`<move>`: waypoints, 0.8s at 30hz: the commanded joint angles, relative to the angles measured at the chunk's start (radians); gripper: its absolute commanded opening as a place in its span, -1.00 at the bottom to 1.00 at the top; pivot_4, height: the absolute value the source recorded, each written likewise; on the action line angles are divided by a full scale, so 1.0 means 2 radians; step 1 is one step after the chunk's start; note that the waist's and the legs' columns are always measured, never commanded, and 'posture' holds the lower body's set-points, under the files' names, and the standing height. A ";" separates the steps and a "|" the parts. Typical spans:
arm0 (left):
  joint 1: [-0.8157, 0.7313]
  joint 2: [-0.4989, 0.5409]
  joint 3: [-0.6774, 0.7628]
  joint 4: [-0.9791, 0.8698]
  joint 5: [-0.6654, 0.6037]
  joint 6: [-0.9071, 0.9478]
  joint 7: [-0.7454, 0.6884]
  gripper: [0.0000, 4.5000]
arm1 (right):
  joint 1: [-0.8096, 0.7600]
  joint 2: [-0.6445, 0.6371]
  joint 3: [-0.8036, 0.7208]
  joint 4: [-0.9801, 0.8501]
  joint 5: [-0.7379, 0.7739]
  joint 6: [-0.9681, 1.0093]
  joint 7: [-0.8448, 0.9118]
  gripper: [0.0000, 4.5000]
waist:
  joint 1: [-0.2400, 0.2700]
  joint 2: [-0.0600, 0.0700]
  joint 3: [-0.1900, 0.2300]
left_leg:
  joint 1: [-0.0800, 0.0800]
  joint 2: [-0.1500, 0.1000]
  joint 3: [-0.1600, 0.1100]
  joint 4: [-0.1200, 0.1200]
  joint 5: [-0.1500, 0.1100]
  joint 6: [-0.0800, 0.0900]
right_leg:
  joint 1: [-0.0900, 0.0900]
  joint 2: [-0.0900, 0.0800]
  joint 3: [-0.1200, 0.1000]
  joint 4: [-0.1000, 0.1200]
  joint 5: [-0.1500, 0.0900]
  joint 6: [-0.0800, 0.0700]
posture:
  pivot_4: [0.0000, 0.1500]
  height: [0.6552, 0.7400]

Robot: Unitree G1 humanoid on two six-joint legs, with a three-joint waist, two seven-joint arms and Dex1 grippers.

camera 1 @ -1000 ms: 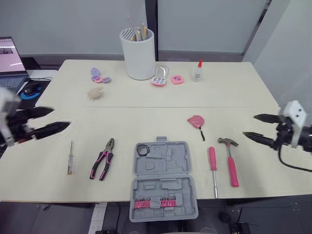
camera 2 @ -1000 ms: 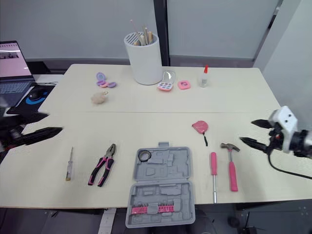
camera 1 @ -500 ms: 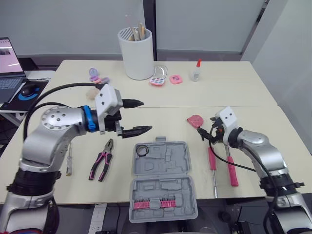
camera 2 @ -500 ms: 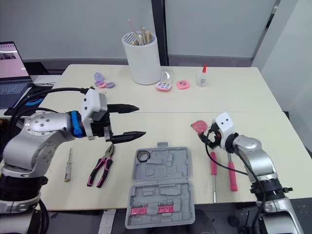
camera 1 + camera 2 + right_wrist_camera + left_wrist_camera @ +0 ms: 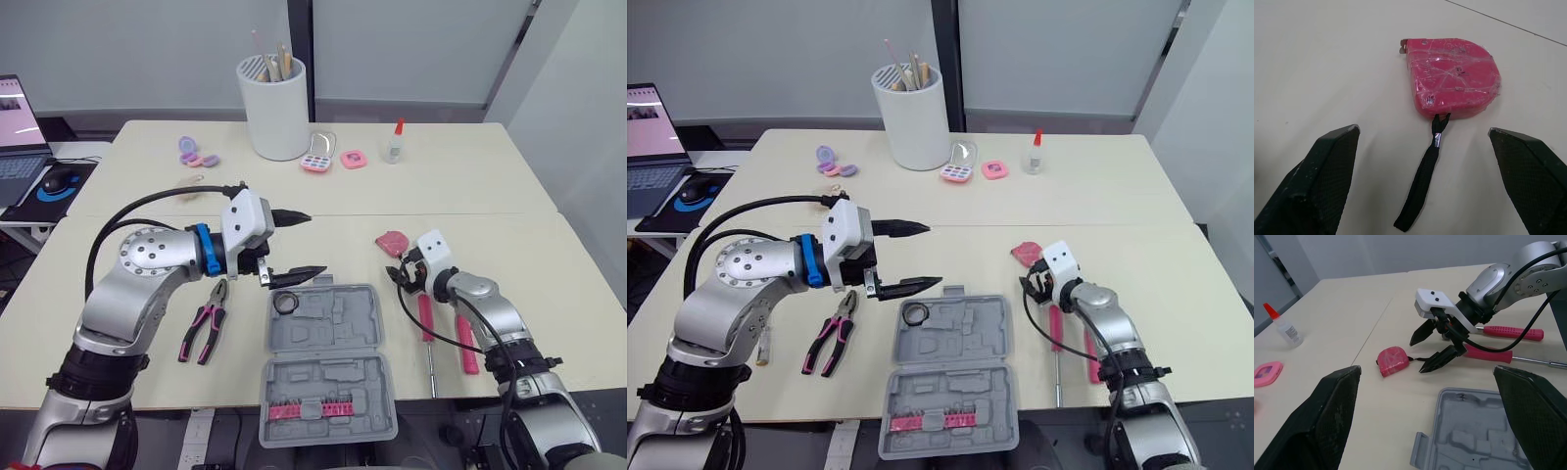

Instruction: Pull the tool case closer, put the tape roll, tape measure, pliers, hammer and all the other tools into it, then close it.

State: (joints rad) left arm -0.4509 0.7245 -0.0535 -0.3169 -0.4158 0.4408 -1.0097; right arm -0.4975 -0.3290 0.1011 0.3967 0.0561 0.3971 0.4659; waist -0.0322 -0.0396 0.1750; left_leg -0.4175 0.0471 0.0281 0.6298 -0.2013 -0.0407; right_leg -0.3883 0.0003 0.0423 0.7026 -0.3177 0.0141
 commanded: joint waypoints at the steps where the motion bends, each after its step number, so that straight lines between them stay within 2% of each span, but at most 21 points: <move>1: -0.002 0.001 0.005 -0.018 0.002 -0.004 0.006 0.99 | -0.009 0.002 -0.005 0.012 -0.006 -0.008 -0.006 1.00 | 0.000 0.000 0.000 | 0.000 0.000 0.000 0.000 0.000 0.000 | 0.000 0.000 0.000 0.000 0.000 0.000 | 1.00 1.00; 5: -0.001 0.003 0.004 -0.016 0.003 -0.003 0.005 1.00 | -0.008 0.004 -0.003 0.026 -0.009 -0.019 -0.005 0.62 | 0.000 0.000 0.000 | 0.000 0.000 0.000 0.000 0.000 0.000 | 0.000 0.000 0.000 0.000 0.000 0.000 | 1.00 1.00; 8: -0.005 0.002 0.004 -0.015 0.003 -0.001 0.005 1.00 | -0.012 0.009 -0.003 0.039 -0.008 -0.026 -0.004 0.15 | 0.000 0.000 0.000 | 0.000 0.000 0.000 0.000 0.000 0.000 | 0.000 0.000 0.000 0.000 0.000 0.000 | 1.00 1.00; 18: -0.015 -0.004 -0.002 -0.004 0.006 -0.002 0.005 1.00 | -0.024 0.015 -0.006 0.068 -0.013 -0.037 -0.011 -0.80 | -0.001 0.000 0.000 | 0.000 0.000 0.000 0.000 0.000 0.000 | 0.000 0.000 0.000 0.000 0.000 0.000 | 1.00 1.00; 21: -0.010 -0.003 -0.001 -0.006 0.007 -0.003 0.006 1.00 | -0.018 0.014 -0.008 0.060 -0.013 -0.036 -0.009 -0.99 | -0.001 0.000 0.000 | 0.000 0.000 0.000 0.000 0.000 0.000 | 0.000 0.000 0.000 0.000 0.000 0.000 | 1.00 1.00; 24: -0.008 -0.002 -0.001 -0.007 0.007 -0.003 0.007 1.00 | -0.012 0.013 -0.008 0.048 -0.013 -0.033 -0.006 -0.99 | 0.000 0.000 0.000 | 0.000 0.000 0.000 0.000 0.000 0.000 | 0.000 0.000 0.000 0.000 0.000 0.000 | 1.00 1.00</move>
State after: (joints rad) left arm -0.4639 0.7204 -0.0626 -0.3095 -0.4035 0.4480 -0.9994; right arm -0.5376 -0.3033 0.0923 0.5188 0.0268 0.3194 0.4455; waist -0.0329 -0.0395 0.1749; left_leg -0.4169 0.0473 0.0278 0.6298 -0.2013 -0.0408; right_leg -0.3878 0.0004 0.0422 0.7029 -0.3177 0.0141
